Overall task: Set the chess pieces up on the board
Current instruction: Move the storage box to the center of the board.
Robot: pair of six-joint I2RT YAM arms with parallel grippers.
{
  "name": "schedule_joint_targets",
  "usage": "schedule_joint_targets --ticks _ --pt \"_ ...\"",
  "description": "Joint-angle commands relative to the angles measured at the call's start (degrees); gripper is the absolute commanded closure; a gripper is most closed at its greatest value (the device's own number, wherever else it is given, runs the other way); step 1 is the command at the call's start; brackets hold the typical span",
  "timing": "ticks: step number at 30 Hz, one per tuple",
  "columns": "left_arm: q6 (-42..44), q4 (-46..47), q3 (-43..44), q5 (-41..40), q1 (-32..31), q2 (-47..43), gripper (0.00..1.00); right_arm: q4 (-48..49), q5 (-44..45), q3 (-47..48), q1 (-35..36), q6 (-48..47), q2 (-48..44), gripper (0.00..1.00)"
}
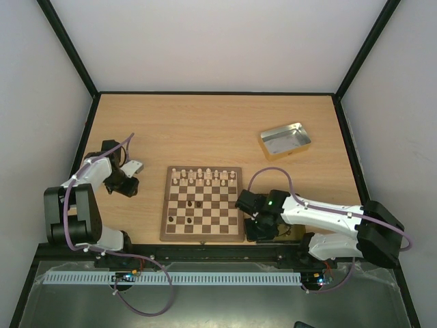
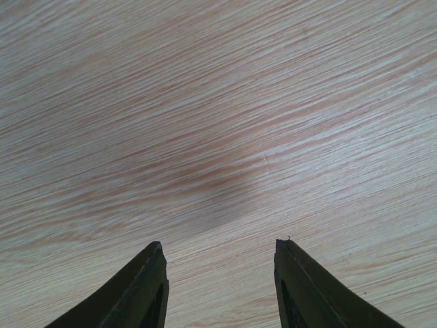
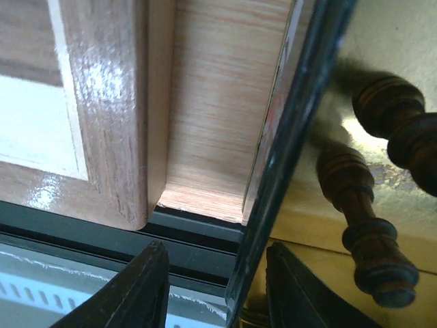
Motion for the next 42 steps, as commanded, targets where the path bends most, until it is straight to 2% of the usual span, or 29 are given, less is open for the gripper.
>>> schedule_joint_targets --ticks 1,11,19,26,29,34,40,42 --pt "0.22 -0.31 0.59 -0.19 0.36 0.32 0.56 0.42 -1.41 -0.48 3.94 3.73 0.76 0.61" --pt "0.22 -0.57 0.16 0.15 0.44 -0.21 0.56 -3.66 5.17 5.22 4.15 3.05 2.85 0.48" --pt "0.13 -0.89 -0.40 0.45 0.49 -1.01 0.56 -8.01 9.01 9.42 3.39 3.08 2.35 0.48" --pt "0.00 -3.22 0.98 1.07 0.53 -2.42 0.58 -18.24 12.79 18.40 -0.10 0.45 -0.26 0.48" --pt "-0.79 -3.89 2.16 0.55 0.52 -4.65 0.54 -21.59 15.26 23.35 -2.73 -1.02 -1.46 0.54" --pt "-1.42 -8.65 6.49 2.24 0.52 -7.98 0.41 -18.10 14.31 22.96 -6.63 -2.90 -2.23 0.54" --pt "0.21 -14.80 13.61 3.39 0.45 -9.09 0.43 -8.47 11.90 19.91 -6.93 1.75 -0.26 0.53" --pt "1.54 -16.07 14.72 5.15 0.45 -9.63 0.47 -6.98 12.99 20.49 -6.88 2.83 0.98 0.51"
